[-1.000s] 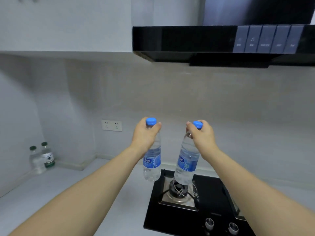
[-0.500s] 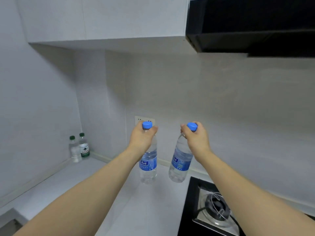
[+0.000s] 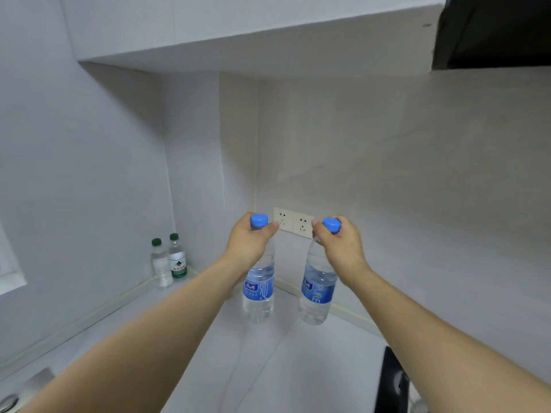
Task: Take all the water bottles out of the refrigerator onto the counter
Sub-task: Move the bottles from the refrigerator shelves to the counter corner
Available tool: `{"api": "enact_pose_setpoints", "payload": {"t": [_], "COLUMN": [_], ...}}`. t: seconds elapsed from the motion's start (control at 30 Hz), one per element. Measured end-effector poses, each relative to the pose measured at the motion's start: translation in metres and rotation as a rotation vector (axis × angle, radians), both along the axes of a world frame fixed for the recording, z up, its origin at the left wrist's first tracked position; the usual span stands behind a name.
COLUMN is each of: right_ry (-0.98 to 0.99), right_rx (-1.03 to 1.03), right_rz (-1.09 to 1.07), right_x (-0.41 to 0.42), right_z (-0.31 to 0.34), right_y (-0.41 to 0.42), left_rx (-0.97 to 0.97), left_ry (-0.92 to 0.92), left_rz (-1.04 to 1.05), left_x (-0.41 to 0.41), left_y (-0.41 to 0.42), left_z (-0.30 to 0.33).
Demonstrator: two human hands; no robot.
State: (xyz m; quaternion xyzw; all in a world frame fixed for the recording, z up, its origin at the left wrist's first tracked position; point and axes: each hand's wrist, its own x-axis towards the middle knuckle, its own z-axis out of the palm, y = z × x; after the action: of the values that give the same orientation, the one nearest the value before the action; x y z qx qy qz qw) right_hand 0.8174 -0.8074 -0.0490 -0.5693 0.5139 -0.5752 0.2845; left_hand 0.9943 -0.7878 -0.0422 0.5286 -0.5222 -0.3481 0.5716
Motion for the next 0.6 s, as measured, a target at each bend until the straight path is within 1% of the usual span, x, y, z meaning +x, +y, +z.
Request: {"api": "enact_pose_setpoints", "payload": {"t": [0.2, 0.4, 0.6], "right_ry": [0.057, 0.072, 0.078], "right_rx": [0.021, 0.065, 0.084], "right_rz": [0.073, 0.119, 0.161], "right_x": [0.053, 0.131, 0.213], "right_z": [-0.019, -0.035, -0.058], "right_y": [-0.049, -0.105, -0.157], "left_rx": [0.040, 0.105, 0.193], "left_ry": [-0.012, -0.013, -0.012], "left_rz": [0.038, 0.003, 0.013], "left_x": [0.052, 0.134, 0.212], "left_y": [-0.046, -0.100, -0.141], "left_z": [-0.021, -0.038, -0.060]}}
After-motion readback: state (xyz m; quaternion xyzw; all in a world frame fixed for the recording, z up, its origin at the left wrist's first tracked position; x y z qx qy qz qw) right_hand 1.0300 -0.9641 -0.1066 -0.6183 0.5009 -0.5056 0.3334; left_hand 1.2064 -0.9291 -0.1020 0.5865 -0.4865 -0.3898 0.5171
